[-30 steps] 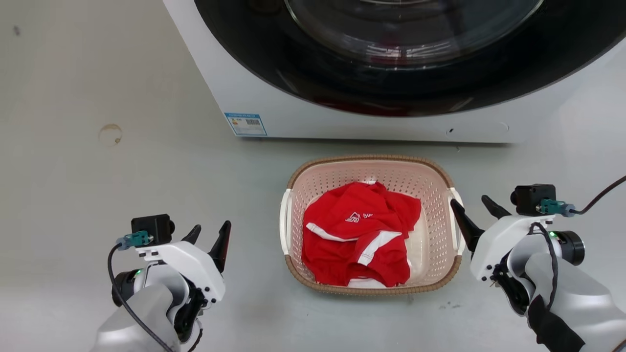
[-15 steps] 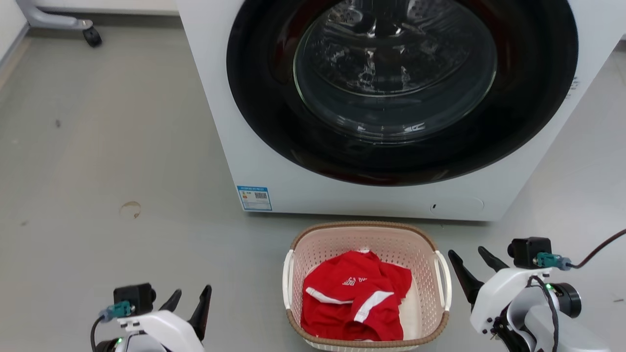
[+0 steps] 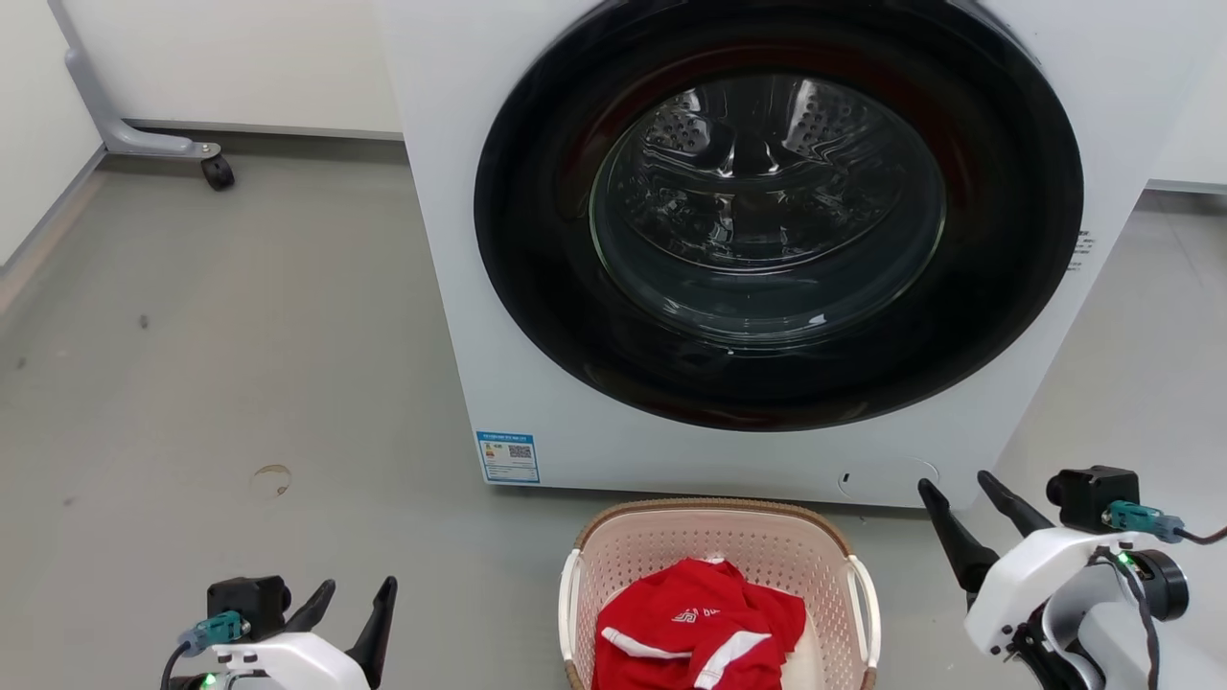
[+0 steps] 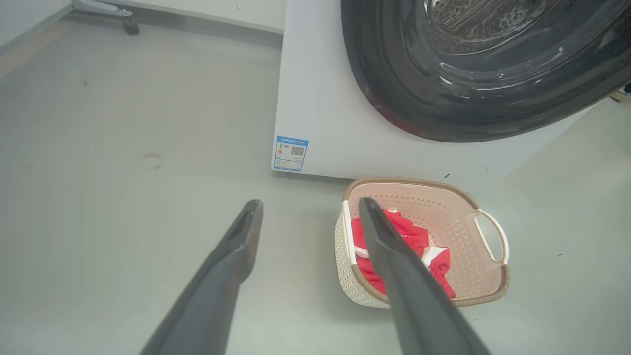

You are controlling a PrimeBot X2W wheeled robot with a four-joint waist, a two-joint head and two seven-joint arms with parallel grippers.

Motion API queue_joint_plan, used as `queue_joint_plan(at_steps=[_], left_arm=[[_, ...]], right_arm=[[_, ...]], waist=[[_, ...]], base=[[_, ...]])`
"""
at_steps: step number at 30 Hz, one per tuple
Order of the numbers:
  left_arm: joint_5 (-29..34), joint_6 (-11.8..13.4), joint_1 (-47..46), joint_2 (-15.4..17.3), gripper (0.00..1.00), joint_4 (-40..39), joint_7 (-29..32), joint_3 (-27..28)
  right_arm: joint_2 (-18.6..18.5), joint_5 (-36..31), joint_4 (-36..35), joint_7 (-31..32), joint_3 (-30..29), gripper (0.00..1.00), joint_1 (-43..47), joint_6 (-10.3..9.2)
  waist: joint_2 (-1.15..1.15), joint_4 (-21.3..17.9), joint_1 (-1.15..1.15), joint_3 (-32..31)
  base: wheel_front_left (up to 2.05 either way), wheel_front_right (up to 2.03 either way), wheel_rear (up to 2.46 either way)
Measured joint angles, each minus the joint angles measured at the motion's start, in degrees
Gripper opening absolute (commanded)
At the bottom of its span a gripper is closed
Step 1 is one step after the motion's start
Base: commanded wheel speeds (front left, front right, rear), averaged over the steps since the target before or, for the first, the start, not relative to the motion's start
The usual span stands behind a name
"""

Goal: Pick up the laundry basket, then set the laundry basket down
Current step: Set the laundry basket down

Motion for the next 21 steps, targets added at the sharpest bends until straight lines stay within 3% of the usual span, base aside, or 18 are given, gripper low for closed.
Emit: queue_joint_plan(at_steps=[2, 3, 4, 6, 11, 21], left_arm=[[0.4, 1.9, 0.4, 0.9, 1.00, -3.3, 0.0, 0.3], [0.4, 4.5, 1.5, 2.2, 1.00, -6.6, 0.0, 0.7], [0.4, 4.5, 1.5, 2.2, 1.00, -6.6, 0.0, 0.7], [0.3, 8.8, 4.2, 4.6, 1.00, -12.6, 0.3, 2.1], [-0.9, 13.1, 8.7, 9.8, 1.00, -25.3, 0.5, 4.7], [-2.3, 25.7, 18.4, 19.8, 1.00, -47.9, 3.5, 9.1]], right_arm=[[-0.8, -0.8, -1.9, 0.0, -1.6, 1.00, 0.8, 0.00], [-1.5, -1.6, -3.2, 0.0, -3.3, 1.00, 1.6, 0.00], [-1.5, -1.6, -3.2, 0.0, -3.3, 1.00, 1.6, 0.00], [-2.4, -3.1, -4.7, 0.0, -6.8, 1.00, 2.9, 0.00], [-3.9, -5.5, -7.1, 0.0, -12.1, 1.00, 4.8, 0.00], [-6.1, -9.6, -13.1, 0.0, -19.9, 1.00, 10.5, -0.03]], waist=[[0.00, 0.2, 0.00, -0.3], [0.00, 0.3, 0.00, -0.5], [0.00, 0.3, 0.00, -0.5], [0.00, 0.2, 0.00, -0.7], [0.00, 0.3, 0.00, -1.0], [0.00, 0.5, 0.00, -1.3]], base=[[0.00, 0.00, 0.00], [0.00, 0.00, 0.00], [0.00, 0.00, 0.00], [0.00, 0.00, 0.00], [0.00, 0.00, 0.00], [0.00, 0.00, 0.00]])
